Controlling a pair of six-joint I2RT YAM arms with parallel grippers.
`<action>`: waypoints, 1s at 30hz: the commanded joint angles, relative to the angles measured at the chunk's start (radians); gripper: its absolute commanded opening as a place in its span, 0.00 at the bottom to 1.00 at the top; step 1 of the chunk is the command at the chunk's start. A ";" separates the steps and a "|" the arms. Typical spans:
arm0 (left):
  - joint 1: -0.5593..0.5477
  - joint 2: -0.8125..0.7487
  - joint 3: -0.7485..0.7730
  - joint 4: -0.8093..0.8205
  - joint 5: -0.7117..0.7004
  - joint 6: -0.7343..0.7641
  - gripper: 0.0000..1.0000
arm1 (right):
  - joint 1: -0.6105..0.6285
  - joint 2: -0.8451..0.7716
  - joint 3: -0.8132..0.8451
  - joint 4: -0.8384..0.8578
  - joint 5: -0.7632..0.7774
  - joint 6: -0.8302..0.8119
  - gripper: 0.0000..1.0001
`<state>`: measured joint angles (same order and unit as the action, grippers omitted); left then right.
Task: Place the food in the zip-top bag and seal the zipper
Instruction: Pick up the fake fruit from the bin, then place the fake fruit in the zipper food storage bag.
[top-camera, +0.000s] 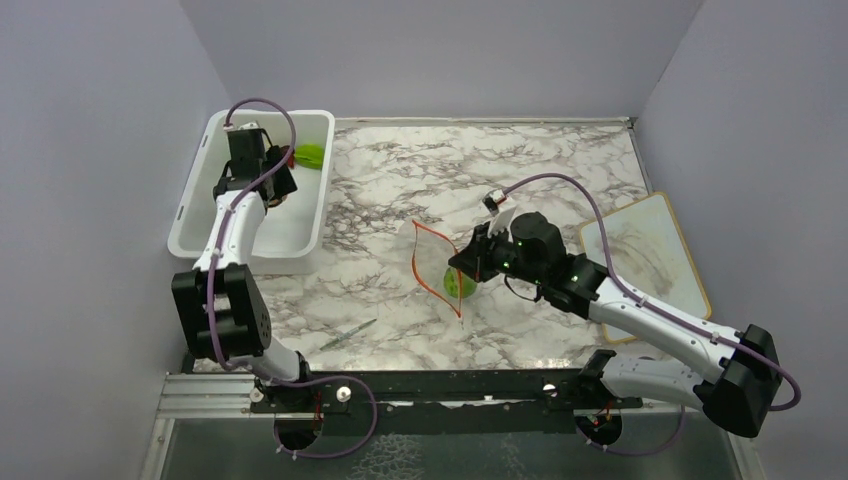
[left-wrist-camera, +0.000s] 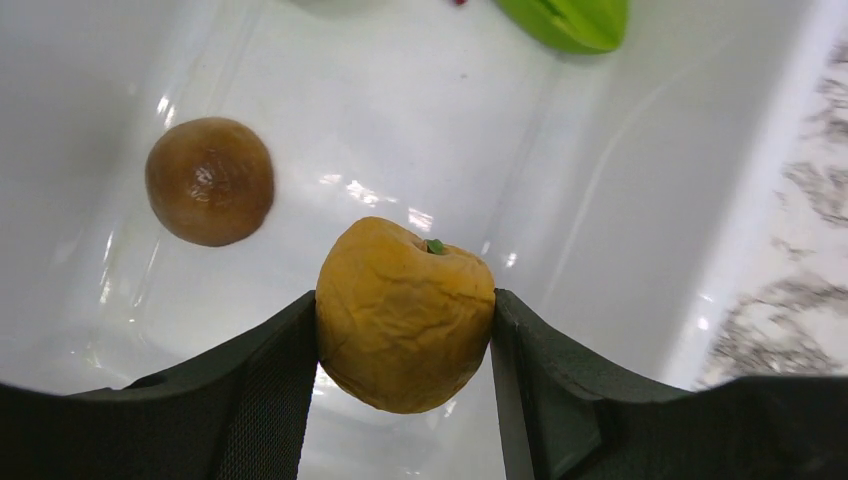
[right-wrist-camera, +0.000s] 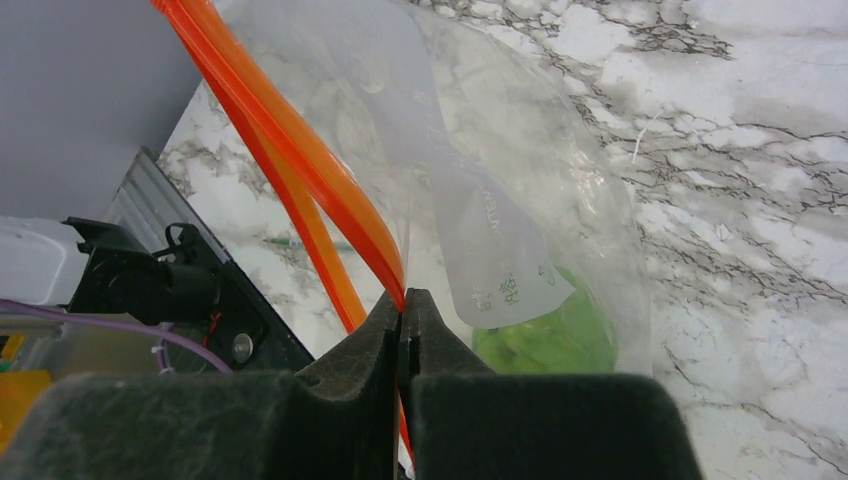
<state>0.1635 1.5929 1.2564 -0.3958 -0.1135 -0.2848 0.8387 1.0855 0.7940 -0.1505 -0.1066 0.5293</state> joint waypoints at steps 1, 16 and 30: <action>-0.044 -0.174 -0.029 -0.022 0.160 -0.020 0.45 | 0.003 0.000 0.043 -0.034 0.052 0.019 0.01; -0.221 -0.473 -0.063 -0.023 0.735 -0.088 0.42 | 0.003 -0.035 0.103 -0.040 0.158 0.097 0.01; -0.389 -0.574 -0.257 0.203 0.995 -0.263 0.41 | 0.003 -0.011 0.136 -0.019 0.173 0.158 0.01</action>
<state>-0.1875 1.0420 1.0309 -0.2955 0.7830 -0.4828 0.8387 1.0569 0.9001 -0.1856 0.0479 0.6502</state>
